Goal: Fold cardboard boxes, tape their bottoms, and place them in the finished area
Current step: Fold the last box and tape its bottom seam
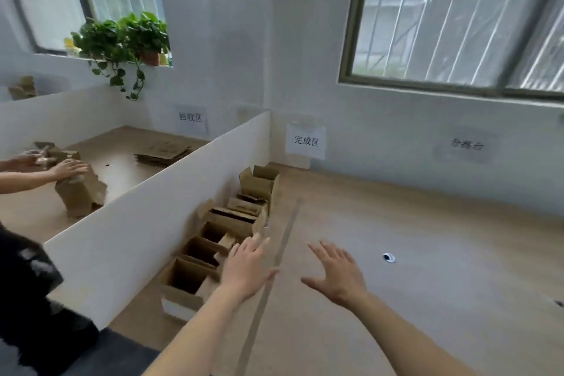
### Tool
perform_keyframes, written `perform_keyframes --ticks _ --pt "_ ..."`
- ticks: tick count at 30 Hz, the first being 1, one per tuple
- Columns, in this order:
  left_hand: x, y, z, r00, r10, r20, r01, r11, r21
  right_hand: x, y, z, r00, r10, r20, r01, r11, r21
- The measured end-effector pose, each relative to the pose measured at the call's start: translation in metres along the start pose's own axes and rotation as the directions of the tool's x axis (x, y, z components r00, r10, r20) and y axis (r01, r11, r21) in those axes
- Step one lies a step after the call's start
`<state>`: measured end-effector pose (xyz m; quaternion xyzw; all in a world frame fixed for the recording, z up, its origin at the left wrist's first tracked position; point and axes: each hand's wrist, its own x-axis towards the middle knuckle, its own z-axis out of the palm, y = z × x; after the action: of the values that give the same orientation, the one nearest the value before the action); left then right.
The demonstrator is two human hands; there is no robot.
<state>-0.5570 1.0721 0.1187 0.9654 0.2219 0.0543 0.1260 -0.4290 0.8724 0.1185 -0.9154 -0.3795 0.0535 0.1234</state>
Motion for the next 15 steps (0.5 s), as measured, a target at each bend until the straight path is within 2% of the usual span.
perform_keyframes --ticks 4,7,11,15 --pt "-0.002 0.128 -0.03 0.984 0.169 -0.057 -0.17 0.985 -0.022 -0.079 0.069 -0.103 0.986 0.106 -0.132 -0.116 0.991 -0.072" --pt "-0.006 0.23 -0.046 0.951 0.305 -0.052 -0.307 0.95 -0.056 -0.144 0.13 -0.167 0.947 0.21 -0.244 -0.227 0.973 -0.041" --pt "-0.023 0.372 -0.047 0.894 0.443 -0.068 -0.447 0.89 -0.087 -0.239 0.223 -0.227 0.884 0.326 -0.336 -0.351 0.936 -0.017" --pt "-0.056 0.52 -0.027 0.839 0.538 -0.086 -0.544 0.833 -0.1 -0.344 0.329 -0.265 0.819 0.451 -0.355 -0.491 0.871 -0.028"
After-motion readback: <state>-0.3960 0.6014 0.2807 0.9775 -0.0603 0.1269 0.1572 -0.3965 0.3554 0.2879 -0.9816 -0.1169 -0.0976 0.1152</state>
